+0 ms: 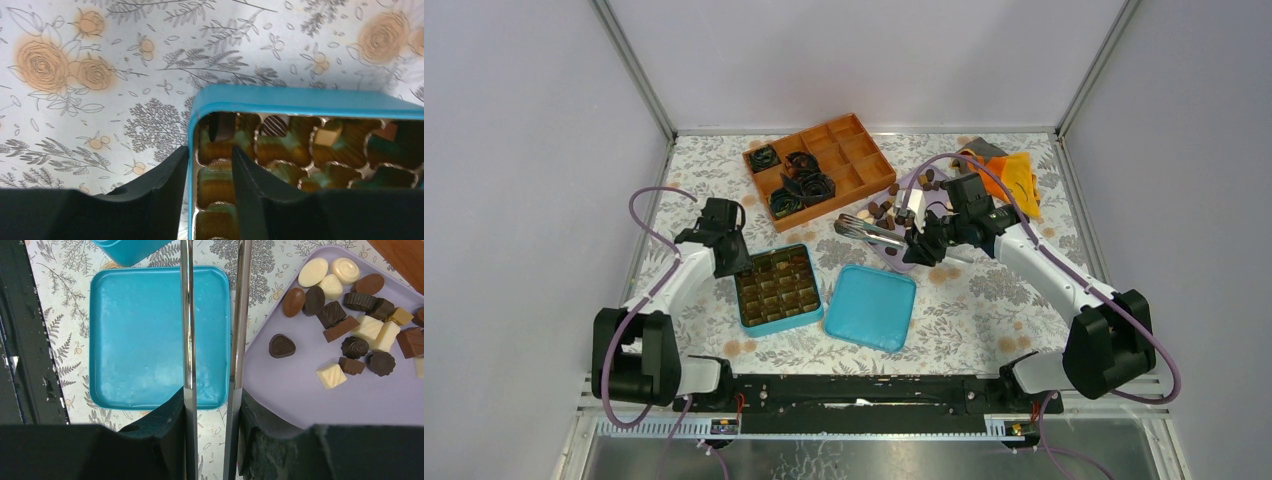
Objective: Pack the chocolate
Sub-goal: Adjust the packing box at the center of the board.
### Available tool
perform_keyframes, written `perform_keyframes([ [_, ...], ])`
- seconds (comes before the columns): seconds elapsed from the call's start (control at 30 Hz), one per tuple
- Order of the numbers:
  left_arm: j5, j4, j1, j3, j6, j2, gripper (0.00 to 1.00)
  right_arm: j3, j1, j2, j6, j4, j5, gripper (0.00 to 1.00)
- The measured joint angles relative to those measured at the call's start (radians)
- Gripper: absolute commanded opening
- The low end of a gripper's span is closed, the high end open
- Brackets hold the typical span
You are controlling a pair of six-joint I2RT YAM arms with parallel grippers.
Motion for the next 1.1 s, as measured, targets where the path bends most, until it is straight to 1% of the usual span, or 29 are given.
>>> perform_keyframes([
  [0.1,0.005,0.001,0.014,0.000,0.002,0.022,0.41,0.000,0.000,0.000,0.000,0.000,-0.006,0.00],
  [0.33,0.034,0.003,0.041,0.000,0.005,0.076,0.28,0.000,0.000,0.000,0.000,0.000,-0.021,0.00],
  [0.37,0.039,0.004,0.042,0.000,0.006,0.082,0.25,0.000,0.000,0.000,0.000,0.000,-0.022,0.00],
  [0.5,0.055,0.006,0.048,0.006,0.011,0.095,0.06,0.000,0.000,0.000,0.000,0.000,-0.023,0.00],
  [0.53,0.060,0.008,0.048,0.007,0.012,0.095,0.02,0.000,0.000,0.000,0.000,0.000,-0.023,0.00],
  [0.57,0.067,0.008,0.048,0.007,0.013,0.095,0.00,0.000,0.000,0.000,0.000,0.000,-0.023,0.00],
  [0.7,0.098,0.012,0.048,0.005,0.010,0.076,0.00,0.000,-0.002,0.000,0.000,0.000,-0.023,0.00],
  [0.87,0.120,0.035,0.034,-0.012,0.007,-0.001,0.00,0.000,-0.013,-0.002,0.000,-0.002,-0.024,0.00],
  [0.97,0.117,0.064,-0.008,-0.014,0.008,-0.043,0.00,0.000,-0.031,-0.010,0.001,-0.002,-0.026,0.00],
  [1.1,0.118,0.099,-0.077,-0.009,0.018,-0.046,0.00,0.000,-0.060,-0.027,0.009,-0.005,-0.045,0.00],
])
